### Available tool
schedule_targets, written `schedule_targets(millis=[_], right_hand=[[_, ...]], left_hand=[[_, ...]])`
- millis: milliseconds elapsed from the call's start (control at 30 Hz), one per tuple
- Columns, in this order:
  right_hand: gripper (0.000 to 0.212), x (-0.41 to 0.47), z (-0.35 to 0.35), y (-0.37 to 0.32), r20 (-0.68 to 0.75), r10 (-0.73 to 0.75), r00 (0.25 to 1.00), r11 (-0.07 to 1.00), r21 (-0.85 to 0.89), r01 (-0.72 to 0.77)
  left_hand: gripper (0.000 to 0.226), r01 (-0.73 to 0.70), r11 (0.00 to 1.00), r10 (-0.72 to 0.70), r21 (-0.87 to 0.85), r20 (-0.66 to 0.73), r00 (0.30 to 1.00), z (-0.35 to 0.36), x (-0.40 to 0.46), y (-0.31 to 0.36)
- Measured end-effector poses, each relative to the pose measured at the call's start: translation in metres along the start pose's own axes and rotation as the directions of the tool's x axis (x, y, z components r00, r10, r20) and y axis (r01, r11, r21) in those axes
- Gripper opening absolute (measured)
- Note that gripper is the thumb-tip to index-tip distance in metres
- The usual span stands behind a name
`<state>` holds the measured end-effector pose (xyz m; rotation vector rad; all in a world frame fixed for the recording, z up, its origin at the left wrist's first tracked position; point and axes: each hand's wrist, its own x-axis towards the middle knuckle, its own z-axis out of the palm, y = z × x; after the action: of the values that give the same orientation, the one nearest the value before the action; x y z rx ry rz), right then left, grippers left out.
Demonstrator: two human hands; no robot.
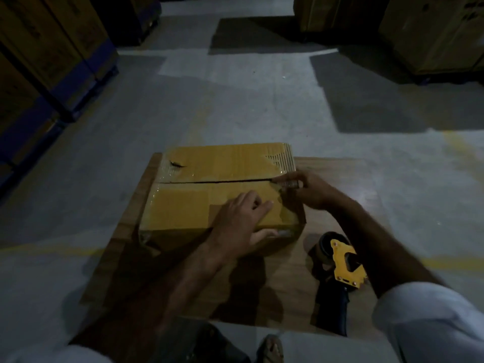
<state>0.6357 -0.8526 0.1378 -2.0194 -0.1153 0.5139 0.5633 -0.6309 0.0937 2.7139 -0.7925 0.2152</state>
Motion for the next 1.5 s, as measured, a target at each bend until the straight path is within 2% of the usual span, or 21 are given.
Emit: schedule_targets(millis=[33, 100, 133, 167, 233, 300, 367, 467, 533, 633, 733, 833, 933, 1067, 1167, 1300, 1433, 1500], right_hand=[[0.028, 0.003, 0.002, -0.007, -0.027, 0.026, 0.999, 0.999, -0.038, -0.027], [0.031, 0.004, 0.019, -0.013, -0.197, 0.039, 0.980, 0.953, -0.287, -0.096], [0.038, 0.000, 0.036, -0.011, -0.349, -0.003, 0.937, 0.902, -0.405, -0.148], [0.046, -0.009, 0.057, -0.010, -0.498, -0.059, 0.865, 0.872, -0.448, -0.199], [0.060, -0.027, 0.103, -0.009, -0.668, -0.071, 0.741, 0.892, -0.374, -0.252], [0.068, -0.040, 0.145, -0.004, -0.732, -0.034, 0.681, 0.936, -0.263, -0.236], [0.065, -0.043, 0.171, 0.004, -0.774, -0.002, 0.633, 0.972, -0.151, -0.182], [0.050, -0.034, 0.173, 0.013, -0.781, -0.026, 0.625, 0.991, -0.100, -0.084], [0.041, -0.026, 0.161, 0.017, -0.759, -0.055, 0.649, 0.994, -0.103, -0.036], [0.039, -0.016, 0.140, 0.007, -0.741, -0.032, 0.671, 0.995, -0.088, -0.049], [0.038, -0.005, 0.135, -0.013, -0.807, 0.086, 0.584, 0.981, -0.033, -0.190], [0.055, 0.006, 0.177, -0.041, -0.831, 0.277, 0.482, 0.937, 0.123, -0.327], [0.074, 0.009, 0.247, -0.060, -0.817, 0.346, 0.462, 0.921, 0.201, -0.333], [0.071, 0.004, 0.261, -0.064, -0.869, 0.321, 0.377, 0.932, 0.218, -0.291], [0.083, -0.003, 0.247, -0.057, -0.854, 0.354, 0.382, 0.895, 0.191, -0.402], [0.080, -0.007, 0.252, -0.060, -0.830, 0.374, 0.415, 0.867, 0.154, -0.474], [0.078, -0.021, 0.253, -0.061, -0.849, 0.379, 0.368, 0.864, 0.182, -0.469], [0.078, -0.035, 0.251, -0.063, -0.858, 0.358, 0.369, 0.869, 0.161, -0.467]], left_hand=[[0.063, 0.007, 0.998, -0.005, -0.064, 0.034, 0.999, -0.002, 0.003, -0.001], [0.054, 0.006, 0.987, 0.011, -0.161, 0.103, 0.995, -0.017, 0.002, -0.017], [0.050, 0.007, 0.986, 0.010, -0.165, 0.100, 0.995, -0.027, 0.000, -0.032], [0.046, 0.026, 0.987, -0.014, -0.158, 0.073, 0.997, -0.037, -0.001, -0.048], [0.043, 0.118, 0.979, -0.119, -0.167, 0.000, 0.993, -0.057, 0.002, -0.081], [0.048, 0.184, 0.966, -0.192, -0.184, -0.029, 0.981, -0.072, 0.020, -0.109], [0.063, 0.224, 0.965, -0.220, -0.133, 0.042, 0.975, -0.085, 0.045, -0.134], [0.092, 0.277, 0.961, -0.270, 0.018, 0.289, 0.918, -0.094, 0.073, -0.174], [0.098, 0.275, 0.956, -0.292, 0.099, 0.400, 0.869, -0.088, 0.076, -0.195], [0.095, 0.194, 0.959, -0.256, 0.206, 0.337, 0.906, -0.071, 0.067, -0.215], [0.090, 0.087, 0.966, -0.153, 0.242, 0.272, 0.950, -0.062, 0.057, -0.228], [0.085, 0.058, 0.981, -0.086, 0.187, 0.146, 0.985, -0.057, 0.040, -0.236], [0.078, 0.125, 0.989, -0.130, 0.079, 0.058, 0.990, -0.052, 0.025, -0.230], [0.097, 0.130, 0.990, -0.136, 0.047, 0.154, 0.979, -0.059, 0.025, -0.234], [0.106, 0.136, 0.988, -0.115, -0.070, 0.248, 0.962, -0.068, 0.036, -0.243], [0.112, 0.152, 0.962, -0.044, -0.228, 0.420, 0.906, -0.067, 0.038, -0.233], [0.104, -0.012, 0.985, 0.071, -0.169, 0.345, 0.936, -0.069, 0.027, -0.217], [0.101, -0.012, 0.987, 0.060, -0.161, 0.299, 0.952, -0.074, 0.015, -0.206]])
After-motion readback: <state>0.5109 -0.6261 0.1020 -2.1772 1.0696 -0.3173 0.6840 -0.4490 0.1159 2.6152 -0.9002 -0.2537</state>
